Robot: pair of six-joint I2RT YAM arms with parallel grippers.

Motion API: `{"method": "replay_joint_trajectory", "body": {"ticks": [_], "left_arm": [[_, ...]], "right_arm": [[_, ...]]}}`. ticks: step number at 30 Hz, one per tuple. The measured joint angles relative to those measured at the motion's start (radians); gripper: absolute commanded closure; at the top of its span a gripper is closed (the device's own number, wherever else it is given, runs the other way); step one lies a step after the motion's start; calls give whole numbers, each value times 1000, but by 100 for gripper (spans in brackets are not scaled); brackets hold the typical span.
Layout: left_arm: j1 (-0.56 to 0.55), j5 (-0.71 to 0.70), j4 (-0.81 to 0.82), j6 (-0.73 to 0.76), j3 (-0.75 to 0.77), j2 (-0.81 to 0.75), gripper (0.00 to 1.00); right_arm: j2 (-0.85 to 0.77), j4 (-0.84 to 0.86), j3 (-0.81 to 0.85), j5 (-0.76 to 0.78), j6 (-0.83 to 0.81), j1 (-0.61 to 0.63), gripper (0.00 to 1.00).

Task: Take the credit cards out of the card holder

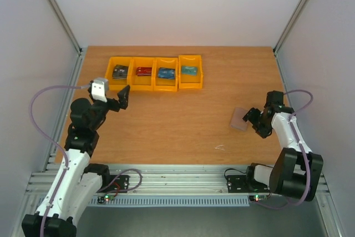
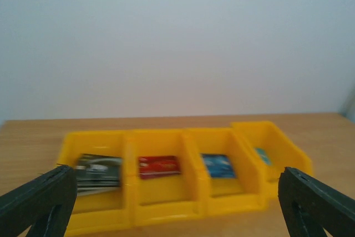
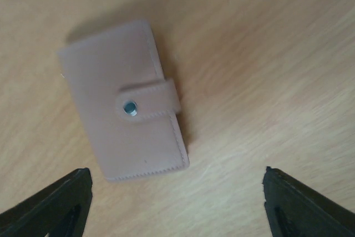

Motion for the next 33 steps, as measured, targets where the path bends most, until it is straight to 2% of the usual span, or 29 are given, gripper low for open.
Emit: {"method": "replay_joint_trajectory", "body": {"ticks": [5, 9, 13, 21, 23, 27, 33], "left_arm": [[0, 250, -53, -13, 0, 12, 1], [0, 324, -56, -10, 0, 29, 1], [0, 343, -56, -10, 0, 56, 1], [0, 368, -55, -9, 0, 86, 1], [0, 372, -55, -6, 0, 87, 1], [-1, 385, -55, 1, 1, 94, 1], [-2, 431, -55, 4, 15, 101, 1]], "right_arm": [[83, 39, -61, -140, 4, -48, 37], [141, 96, -109, -239, -3, -125, 50], [225, 135, -98, -295, -43, -137, 51], [268, 188, -84, -360, -77, -140, 53], [277, 201, -81, -372, -80, -140, 63], [298, 229, -80, -385, -98, -140, 96], [309, 247, -65, -426, -108, -140, 99]]}}
